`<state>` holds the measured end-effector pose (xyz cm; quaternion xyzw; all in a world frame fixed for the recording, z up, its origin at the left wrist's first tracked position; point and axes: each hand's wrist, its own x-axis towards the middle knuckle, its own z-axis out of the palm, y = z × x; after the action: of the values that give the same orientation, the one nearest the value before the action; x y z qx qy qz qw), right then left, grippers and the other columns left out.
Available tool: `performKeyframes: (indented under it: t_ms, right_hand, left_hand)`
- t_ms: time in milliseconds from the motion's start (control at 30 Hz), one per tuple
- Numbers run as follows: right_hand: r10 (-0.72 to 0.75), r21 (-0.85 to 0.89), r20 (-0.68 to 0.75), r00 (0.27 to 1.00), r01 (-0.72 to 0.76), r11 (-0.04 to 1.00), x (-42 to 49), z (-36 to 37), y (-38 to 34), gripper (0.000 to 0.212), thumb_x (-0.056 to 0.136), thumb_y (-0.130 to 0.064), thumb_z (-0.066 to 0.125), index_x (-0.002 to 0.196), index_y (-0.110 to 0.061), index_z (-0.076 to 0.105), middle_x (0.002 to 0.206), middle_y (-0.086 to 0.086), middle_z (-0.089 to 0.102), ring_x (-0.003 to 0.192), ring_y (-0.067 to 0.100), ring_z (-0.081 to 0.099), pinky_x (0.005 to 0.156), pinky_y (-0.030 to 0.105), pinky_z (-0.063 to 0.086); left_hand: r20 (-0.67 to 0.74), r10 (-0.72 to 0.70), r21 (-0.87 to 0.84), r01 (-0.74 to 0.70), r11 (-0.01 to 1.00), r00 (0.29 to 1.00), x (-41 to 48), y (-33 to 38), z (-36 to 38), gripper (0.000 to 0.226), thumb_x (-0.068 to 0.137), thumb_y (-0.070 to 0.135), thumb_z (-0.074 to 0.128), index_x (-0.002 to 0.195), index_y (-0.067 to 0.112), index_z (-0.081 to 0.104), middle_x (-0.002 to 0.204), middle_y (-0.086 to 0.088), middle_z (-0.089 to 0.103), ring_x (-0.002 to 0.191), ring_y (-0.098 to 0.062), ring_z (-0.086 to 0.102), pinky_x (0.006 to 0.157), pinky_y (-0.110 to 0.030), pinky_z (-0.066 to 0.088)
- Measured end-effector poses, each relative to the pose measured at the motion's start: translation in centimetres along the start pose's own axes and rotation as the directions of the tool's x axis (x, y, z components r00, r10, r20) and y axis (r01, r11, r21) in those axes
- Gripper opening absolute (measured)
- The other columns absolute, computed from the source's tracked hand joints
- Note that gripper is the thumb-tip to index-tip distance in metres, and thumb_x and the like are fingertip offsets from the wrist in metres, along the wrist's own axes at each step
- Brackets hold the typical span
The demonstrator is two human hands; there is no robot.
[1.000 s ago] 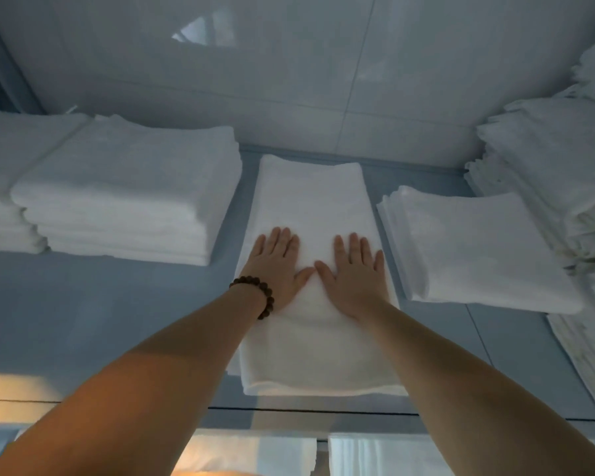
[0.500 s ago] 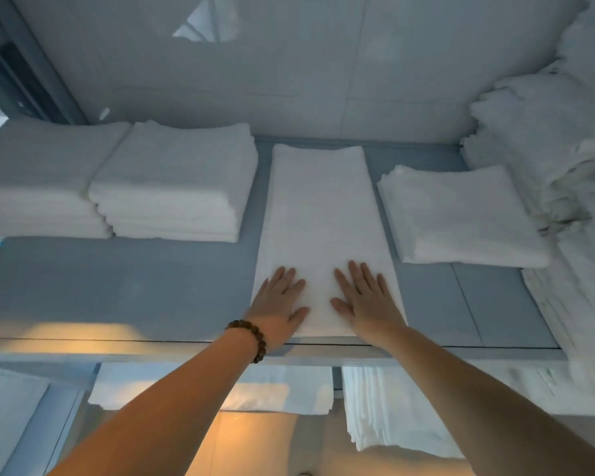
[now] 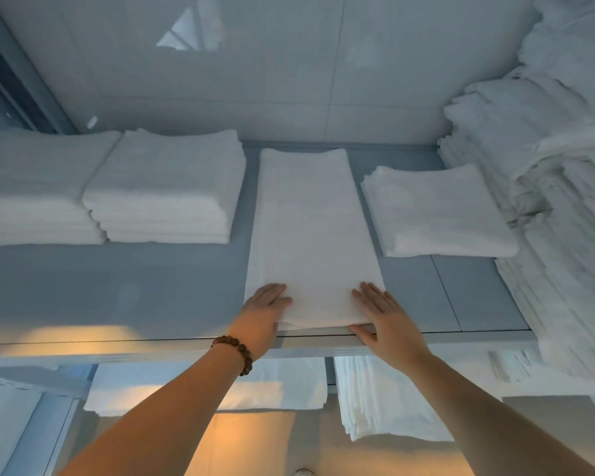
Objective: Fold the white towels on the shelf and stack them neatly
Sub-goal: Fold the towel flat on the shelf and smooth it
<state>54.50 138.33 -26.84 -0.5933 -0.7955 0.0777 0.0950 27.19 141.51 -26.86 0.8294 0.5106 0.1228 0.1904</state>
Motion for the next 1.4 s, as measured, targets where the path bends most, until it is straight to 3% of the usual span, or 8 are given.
performKeyframes:
  t_ms: [133, 400, 500, 667, 900, 1133, 1267, 1400]
  right_hand:
    - [-0.037, -0.041, -0.069, 0.997, 0.034, 0.999, -0.5, 0.4, 0.8, 0.055, 0.086, -0.024, 0.067, 0.135, -0.007, 0.048, 0.142, 0.014, 0.046, 0.131, 0.031, 0.045, 0.110, 0.045, 0.031]
    - [-0.044, -0.088, -0.122, 0.992, 0.033, 0.996, -0.6, 0.0, 2.2, 0.052, 0.079, 0.002, 0.068, 0.129, -0.002, 0.054, 0.135, 0.018, 0.053, 0.121, 0.035, 0.054, 0.102, 0.048, 0.040]
    - [-0.034, -0.133, -0.088, 0.996, 0.022, 0.991, 0.0, -0.1, 1.8, 0.060, 0.077, 0.005, 0.067, 0.134, -0.004, 0.050, 0.140, 0.017, 0.048, 0.128, 0.034, 0.048, 0.107, 0.048, 0.032]
    - [0.046, -0.136, 0.062, 0.997, -0.037, 0.990, 1.5, 0.4, 0.6, 0.076, 0.087, 0.007, 0.037, 0.150, -0.022, 0.007, 0.159, 0.004, 0.000, 0.147, 0.021, -0.003, 0.118, 0.035, -0.008]
    - [-0.082, -0.198, 0.184, 0.979, 0.119, 0.973, 0.8, 0.1, 0.2, 0.091, 0.082, 0.015, 0.033, 0.149, -0.028, -0.009, 0.159, -0.001, -0.012, 0.146, 0.017, -0.013, 0.118, 0.035, -0.010]
    - [-0.185, -0.143, 0.222, 0.957, 0.219, 0.965, -3.1, 0.5, 1.3, 0.098, 0.076, 0.019, 0.029, 0.144, -0.034, -0.017, 0.153, -0.009, -0.022, 0.142, 0.012, -0.022, 0.112, 0.026, -0.019]
    - [-0.145, -0.153, 0.263, 0.954, 0.189, 0.970, -3.4, 0.1, 1.3, 0.090, 0.083, 0.010, 0.033, 0.146, -0.033, -0.014, 0.152, -0.009, -0.025, 0.143, 0.012, -0.022, 0.114, 0.028, -0.017]
    - [-0.130, -0.127, 0.265, 0.955, 0.168, 0.978, -3.8, -0.4, 0.6, 0.066, 0.094, -0.047, 0.026, 0.149, -0.031, -0.006, 0.156, -0.007, -0.018, 0.143, 0.010, -0.021, 0.117, 0.032, -0.012]
  left_hand:
    - [0.018, 0.043, -0.090, -0.041, 0.995, 0.999, 0.1, 0.1, 0.0, 0.055, 0.087, -0.007, 0.039, 0.135, 0.020, 0.047, 0.155, 0.005, 0.019, 0.145, -0.012, 0.001, 0.116, -0.023, 0.007]
    - [0.049, -0.031, -0.081, 0.035, 0.996, 0.998, 1.8, 0.0, -0.6, 0.069, 0.081, -0.021, 0.031, 0.140, 0.015, 0.040, 0.156, 0.000, 0.012, 0.144, -0.012, -0.003, 0.115, -0.018, 0.003]
    - [0.036, -0.032, -0.066, 0.035, 0.997, 0.999, 2.1, -0.3, -1.2, 0.071, 0.082, -0.021, 0.031, 0.142, 0.017, 0.036, 0.157, 0.002, 0.011, 0.144, -0.010, -0.004, 0.114, -0.017, 0.002]
    - [0.129, -0.047, -0.018, 0.049, 0.999, 0.991, 2.0, -1.2, -1.4, 0.085, 0.078, -0.023, 0.027, 0.146, 0.027, 0.024, 0.158, 0.007, 0.000, 0.142, -0.006, -0.014, 0.112, -0.018, 0.002]
    - [0.175, 0.004, 0.046, -0.012, 0.999, 0.985, 1.8, -2.0, -2.5, 0.094, 0.072, -0.027, 0.024, 0.148, 0.029, 0.017, 0.157, 0.008, -0.009, 0.137, -0.003, -0.022, 0.110, -0.016, -0.003]
    - [0.199, 0.082, 0.069, -0.097, 0.993, 0.977, -1.0, -1.3, -0.8, 0.088, 0.079, -0.019, 0.034, 0.149, 0.029, 0.013, 0.154, 0.008, -0.016, 0.138, -0.008, -0.025, 0.117, -0.026, 0.007]
    - [0.170, 0.161, 0.014, -0.166, 0.986, 0.972, -2.5, -1.7, -0.1, 0.064, 0.087, 0.007, 0.040, 0.147, 0.023, 0.025, 0.155, 0.006, -0.003, 0.142, -0.008, -0.016, 0.118, -0.028, 0.007]
    - [0.054, 0.218, -0.032, -0.217, 0.976, 0.974, -2.9, -1.7, -1.2, 0.050, 0.093, 0.046, 0.034, 0.136, 0.023, 0.047, 0.153, 0.003, 0.024, 0.143, -0.015, 0.011, 0.115, -0.030, 0.014]
